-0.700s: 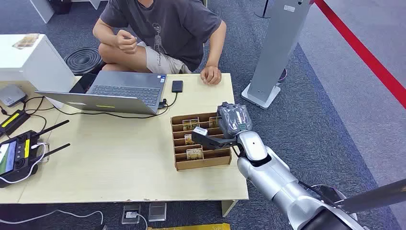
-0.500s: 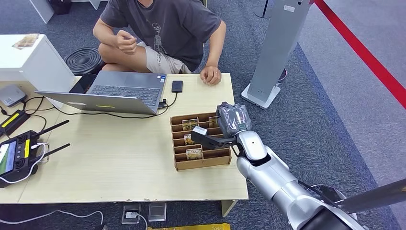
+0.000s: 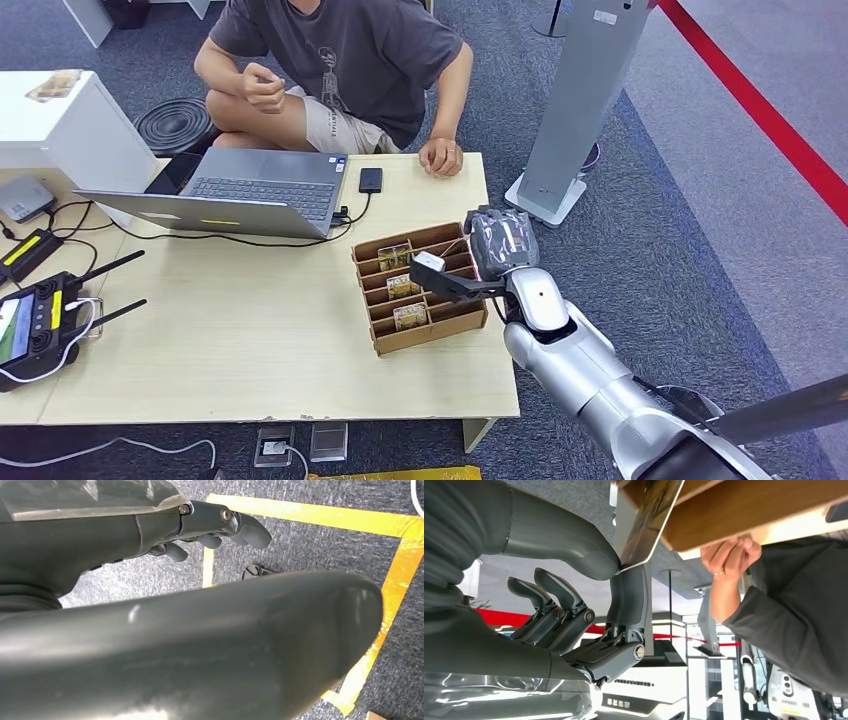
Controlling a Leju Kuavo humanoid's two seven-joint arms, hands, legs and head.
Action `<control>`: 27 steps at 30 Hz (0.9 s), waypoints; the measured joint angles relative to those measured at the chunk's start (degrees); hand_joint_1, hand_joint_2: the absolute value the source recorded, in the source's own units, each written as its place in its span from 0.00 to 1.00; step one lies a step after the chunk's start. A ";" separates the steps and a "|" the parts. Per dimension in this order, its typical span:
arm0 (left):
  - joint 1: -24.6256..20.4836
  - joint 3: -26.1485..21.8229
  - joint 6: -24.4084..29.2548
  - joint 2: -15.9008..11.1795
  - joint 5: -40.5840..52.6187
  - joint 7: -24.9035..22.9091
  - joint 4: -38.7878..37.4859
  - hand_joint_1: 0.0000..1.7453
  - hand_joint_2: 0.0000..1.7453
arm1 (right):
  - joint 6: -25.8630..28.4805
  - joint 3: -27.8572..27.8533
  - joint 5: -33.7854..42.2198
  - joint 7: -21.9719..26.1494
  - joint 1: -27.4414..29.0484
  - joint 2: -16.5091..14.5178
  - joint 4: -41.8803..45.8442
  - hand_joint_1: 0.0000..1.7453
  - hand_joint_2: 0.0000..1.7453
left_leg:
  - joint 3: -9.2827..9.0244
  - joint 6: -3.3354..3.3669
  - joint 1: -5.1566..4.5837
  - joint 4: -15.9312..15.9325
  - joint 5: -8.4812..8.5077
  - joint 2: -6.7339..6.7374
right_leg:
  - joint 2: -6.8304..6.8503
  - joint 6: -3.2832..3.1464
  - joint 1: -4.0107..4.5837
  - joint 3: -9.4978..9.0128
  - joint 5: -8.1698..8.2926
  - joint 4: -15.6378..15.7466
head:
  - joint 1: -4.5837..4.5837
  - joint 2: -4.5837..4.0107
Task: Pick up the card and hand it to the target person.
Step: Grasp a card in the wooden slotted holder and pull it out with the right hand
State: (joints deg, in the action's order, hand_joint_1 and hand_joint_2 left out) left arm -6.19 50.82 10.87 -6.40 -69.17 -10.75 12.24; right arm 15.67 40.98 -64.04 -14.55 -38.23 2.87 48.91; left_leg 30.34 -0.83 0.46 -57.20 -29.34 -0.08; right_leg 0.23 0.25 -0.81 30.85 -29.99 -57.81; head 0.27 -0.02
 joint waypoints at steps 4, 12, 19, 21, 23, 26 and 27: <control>0.00 0.00 0.07 0.00 -0.22 0.08 0.00 0.00 0.00 | 0.10 -0.33 -0.24 0.10 0.00 0.39 0.84 1.00 1.00 | 0.00 0.00 0.00 0.00 0.00 0.00 | 0.00 0.00 0.00 0.00 0.00 0.00 | -0.03 0.00; 0.00 0.00 0.25 0.02 -0.42 0.18 0.00 0.00 0.00 | 1.15 -0.69 -0.44 0.50 -0.06 0.68 2.33 1.00 1.00 | 0.01 0.00 0.00 0.00 0.00 0.00 | 0.00 0.00 0.00 0.00 0.00 0.00 | -0.01 0.00; 0.00 -0.09 0.43 0.02 -0.75 0.25 0.00 0.00 0.00 | 1.49 -1.68 -0.40 -0.53 -0.20 1.07 5.18 1.00 1.00 | 0.02 0.00 0.00 0.00 0.00 0.00 | 0.00 0.00 0.00 0.01 0.00 0.00 | 0.00 0.00; 0.00 -0.09 0.44 0.02 -0.80 0.26 0.00 0.00 0.00 | 1.61 -1.94 -0.41 -0.77 -0.21 1.25 6.28 1.00 1.00 | 0.02 0.00 0.00 0.00 0.00 0.00 | 0.00 0.00 0.00 0.01 0.00 0.00 | -0.02 0.00; 0.00 -0.10 0.47 0.02 -0.84 0.26 0.00 0.00 0.00 | 1.71 -2.20 -0.45 -0.97 -0.20 1.39 7.26 1.00 1.00 | 0.02 0.00 0.00 0.00 0.00 0.00 | 0.00 0.00 0.00 0.01 0.00 0.00 | -0.02 0.00; 0.01 -0.12 0.58 0.02 -0.91 0.28 0.00 0.00 0.00 | 1.93 -2.58 -0.72 -1.33 -0.19 1.63 8.87 1.00 1.00 | 0.02 0.00 0.00 0.00 0.00 0.00 | 0.00 0.00 0.00 0.01 0.00 0.00 | -0.02 0.00; 0.01 -0.13 0.65 0.02 -0.93 0.30 0.00 0.00 0.00 | 1.97 -2.73 -0.90 -1.46 -0.17 1.72 9.53 1.00 1.00 | 0.02 0.00 0.00 0.00 0.00 0.00 | 0.00 0.00 0.00 0.01 0.00 0.00 | -0.02 0.00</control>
State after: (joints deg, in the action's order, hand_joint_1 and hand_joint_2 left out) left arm -6.18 50.69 11.52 -6.38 -70.11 -10.45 12.24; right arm 17.63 38.26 -64.94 -16.02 -38.40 4.59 58.44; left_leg 30.36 -0.83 0.47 -57.20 -29.34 -0.08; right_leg 0.23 0.25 -0.81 30.86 -29.99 -57.82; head 0.26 -0.02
